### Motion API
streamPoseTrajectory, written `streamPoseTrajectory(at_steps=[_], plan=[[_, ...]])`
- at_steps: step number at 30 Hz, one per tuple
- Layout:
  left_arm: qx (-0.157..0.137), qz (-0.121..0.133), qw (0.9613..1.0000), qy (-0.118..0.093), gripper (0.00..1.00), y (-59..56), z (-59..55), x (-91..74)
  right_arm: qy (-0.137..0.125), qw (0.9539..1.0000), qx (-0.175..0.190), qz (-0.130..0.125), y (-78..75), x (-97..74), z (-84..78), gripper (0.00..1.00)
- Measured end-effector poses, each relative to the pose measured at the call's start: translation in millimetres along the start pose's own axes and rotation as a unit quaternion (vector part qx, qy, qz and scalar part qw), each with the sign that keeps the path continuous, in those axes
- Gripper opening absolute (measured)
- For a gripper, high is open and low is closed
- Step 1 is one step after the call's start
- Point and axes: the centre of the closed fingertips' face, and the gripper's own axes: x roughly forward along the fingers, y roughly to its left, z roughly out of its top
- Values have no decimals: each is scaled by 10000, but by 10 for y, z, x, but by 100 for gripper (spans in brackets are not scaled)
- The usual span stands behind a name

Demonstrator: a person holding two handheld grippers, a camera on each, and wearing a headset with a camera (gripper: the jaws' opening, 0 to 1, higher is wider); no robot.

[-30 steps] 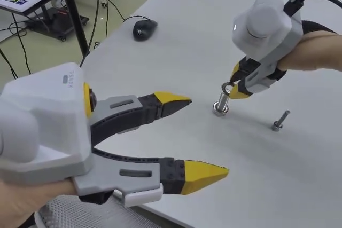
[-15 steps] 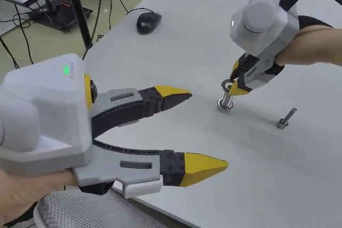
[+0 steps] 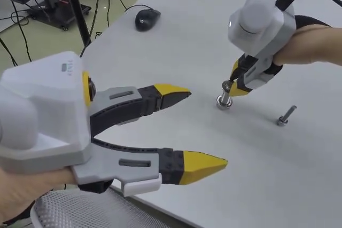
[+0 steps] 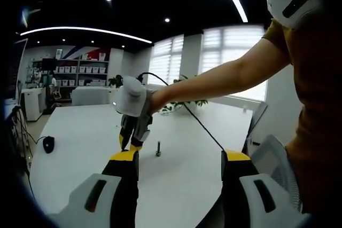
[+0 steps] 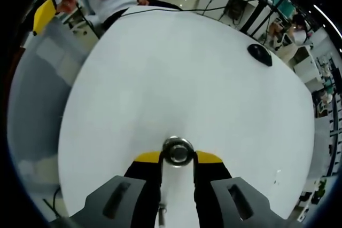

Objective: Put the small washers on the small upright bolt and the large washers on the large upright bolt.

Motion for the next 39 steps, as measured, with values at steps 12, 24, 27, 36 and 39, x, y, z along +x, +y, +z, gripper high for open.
streamPoseTrajectory(at_steps=[12, 24, 27, 36, 39], plan=[[-40, 65, 10000, 29, 62, 17, -27, -52, 61, 9997, 207, 80, 67, 225, -57, 22], [-39, 81, 9999, 58, 61, 25, -45, -53, -34, 9992, 371, 106, 52, 341, -110, 23], [-47, 82, 9999, 52, 61, 25, -43, -47, -65, 9993, 340, 121, 55, 395, -151, 23], [-56, 68, 9999, 78, 61, 17, -61, -34, -403, 9979, 511, 19, 42, 297, -153, 27], [-45, 31, 9999, 89, 61, 1, -65, -30, -544, 9969, 565, -81, 77, 189, -165, 27]])
